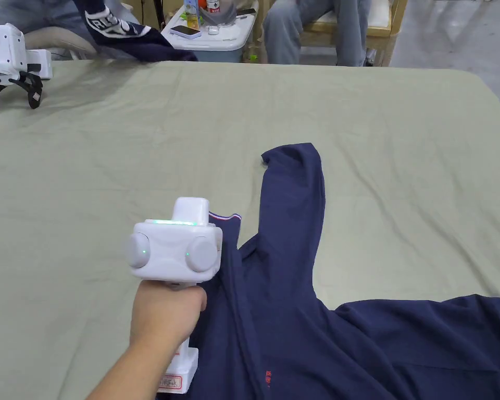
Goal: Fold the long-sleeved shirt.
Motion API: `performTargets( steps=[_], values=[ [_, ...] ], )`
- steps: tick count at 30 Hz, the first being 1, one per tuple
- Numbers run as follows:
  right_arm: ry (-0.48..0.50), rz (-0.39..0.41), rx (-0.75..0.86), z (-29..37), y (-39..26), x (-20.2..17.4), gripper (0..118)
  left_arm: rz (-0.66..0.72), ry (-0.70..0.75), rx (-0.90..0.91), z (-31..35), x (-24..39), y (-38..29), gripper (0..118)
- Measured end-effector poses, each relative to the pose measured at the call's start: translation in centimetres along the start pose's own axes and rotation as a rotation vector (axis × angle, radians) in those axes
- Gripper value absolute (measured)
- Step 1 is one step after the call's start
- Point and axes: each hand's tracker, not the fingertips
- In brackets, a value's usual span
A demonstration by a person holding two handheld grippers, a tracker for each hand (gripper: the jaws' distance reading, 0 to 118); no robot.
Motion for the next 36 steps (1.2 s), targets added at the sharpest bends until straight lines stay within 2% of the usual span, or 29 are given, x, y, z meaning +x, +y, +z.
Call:
performTargets(
  steps=[1,5,8,15,19,22,25,28,32,33,34,35,36],
  values=[
    [-0.001,-0.003,0.003,0.2,-0.1,0.0,1,0.032,-0.098,-0.009,0.2,-0.1,-0.2,1],
    [0.018,-0.039,0.019,1.6,-0.3,0.2,1,0.061,-0.137,-0.016,3.0,-0.5,-0.2,1],
    [0.048,-0.058,0.031,2.7,-0.5,0.2,1,0.016,-0.159,0.033,7.2,-0.8,-0.4,1],
    [0.066,-0.06,0.112,7.5,-1.5,-1.5,1,-0.046,-0.221,0.142,20.9,-1.9,-5.0,1],
    [0.069,-0.047,0.164,10.6,-3.1,-2.1,1,-0.034,-0.412,0.206,30.4,-2.4,-11.1,1],
    [0.075,-0.051,0.186,12.6,-4.5,-2.3,1,-0.071,-0.579,0.157,36.4,-0.8,-16.7,1],
    [0.081,-0.045,0.198,14.0,-5.9,-2.6,1,-0.039,-0.624,0.06,35.6,1.6,-22.6,1],
    [0.077,-0.049,0.191,14.6,-7.3,-2.6,1,-0.036,-0.576,-0.1,32.0,5.0,-25.9,1],
    [0.061,-0.039,0.166,15.3,-8.7,-2.9,1,-0.061,-0.547,-0.079,32.5,6.5,-26.2,2],
    [0.057,-0.035,0.162,15.3,-8.8,-2.9,1,-0.057,-0.54,-0.063,33.3,6.2,-25.9,11],
    [0.057,-0.033,0.161,15.5,-8.9,-2.9,1,-0.054,-0.535,-0.048,34.3,5.7,-25.3,30],
    [0.056,-0.03,0.16,15.6,-8.9,-3.0,1,-0.052,-0.523,-0.028,35.4,5.2,-24.9,61],
    [0.055,-0.024,0.163,15.9,-8.9,-3.1,1,-0.037,-0.508,0.026,35.5,4.1,-24.8,102]
  ],
)
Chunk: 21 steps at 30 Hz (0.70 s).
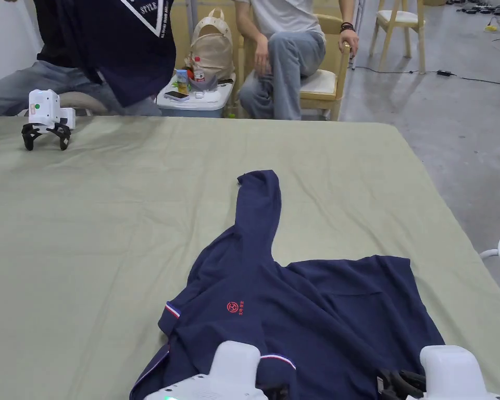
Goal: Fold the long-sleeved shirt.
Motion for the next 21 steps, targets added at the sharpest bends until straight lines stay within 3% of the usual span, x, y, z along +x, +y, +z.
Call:
performTargets(
  steps=[1,4,8,10,11,12,13,21],
  values=[
    [0.002,0.008,0.008,0.2,0.0,-0.1,1,0.0,0.02,0.036,1.5,-0.3,0.4,118],
    [0.01,0.018,0.029,0.5,0.0,-0.4,1,0.032,0.045,0.152,6.3,-1.5,0.0,116],
    [0.035,0.025,0.015,-0.4,-0.9,-1.0,1,0.12,0.089,0.089,6.7,-4.0,-2.8,115],
    [0.039,0.022,-0.008,-1.2,-1.4,-1.4,1,0.183,0.085,0.095,6.5,-4.7,-4.5,98],
    [0.043,0.021,-0.016,-1.5,-1.6,-1.5,1,0.213,0.091,0.073,6.4,-4.9,-5.0,75],
    [0.051,0.022,-0.029,-1.9,-1.7,-1.6,1,0.255,0.094,0.043,5.3,-6.0,-5.3,11],
    [0.054,0.025,-0.042,-2.2,-1.8,-1.7,1,0.27,0.099,0.02,4.6,-6.3,-5.3,0],
    [0.052,0.02,-0.111,-5.7,-0.5,-1.0,1,0.15,0.215,0.107,-1.3,-12.6,6.7,0]
  ],
)
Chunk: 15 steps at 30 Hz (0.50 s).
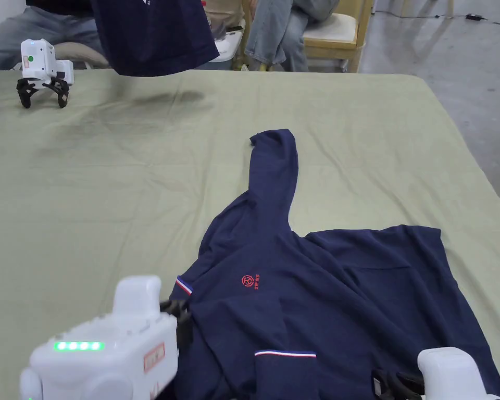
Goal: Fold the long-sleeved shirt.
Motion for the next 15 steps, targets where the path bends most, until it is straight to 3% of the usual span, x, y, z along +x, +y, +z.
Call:
performTargets(
  steps=[6,10,11,12,13,15],
  values=[
    [-0.017,-0.013,-0.03,-3.4,2.7,1.2,1,-0.043,-0.032,-0.132,-11.4,-1.6,7.9,0],
    [-0.01,-0.016,-0.043,-5.4,4.5,1.4,1,-0.074,-0.079,-0.254,-17.3,-1.2,8.2,2],
    [-0.004,-0.011,-0.047,-5.8,4.8,1.3,1,-0.073,-0.083,-0.29,-17.9,-1.5,7.5,14],
    [0.002,-0.006,-0.05,-6.0,5.1,1.3,1,-0.072,-0.093,-0.337,-19.0,-1.4,7.0,14],
    [0.005,-0.002,-0.053,-6.2,5.3,1.2,1,-0.072,-0.084,-0.378,-20.0,-1.3,6.6,22],
    [0.01,0.009,-0.056,-6.5,5.6,1.2,1,-0.041,-0.076,-0.441,-21.1,-1.7,5.7,75]
  ],
)
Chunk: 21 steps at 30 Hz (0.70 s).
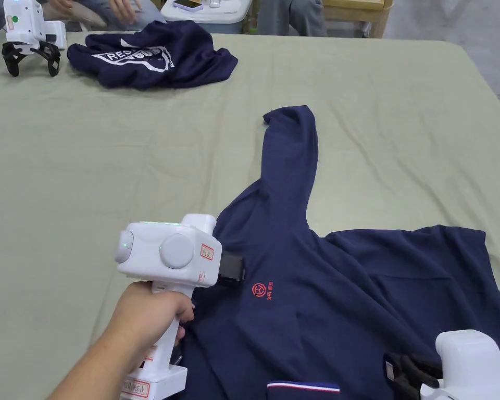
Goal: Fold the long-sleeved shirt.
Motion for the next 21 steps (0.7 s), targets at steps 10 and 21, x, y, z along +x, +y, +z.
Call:
performTargets(
  steps=[10,21],
  values=[
    [0.013,-0.033,0.012,-0.2,1.3,3.4,1,-0.03,0.017,0.1,1.1,1.1,-1.6,2],
    [-0.186,-0.066,-0.111,-10.3,14.7,22.4,85,-0.009,-0.023,0.143,3.5,0.2,-1.2,2]
  ],
)
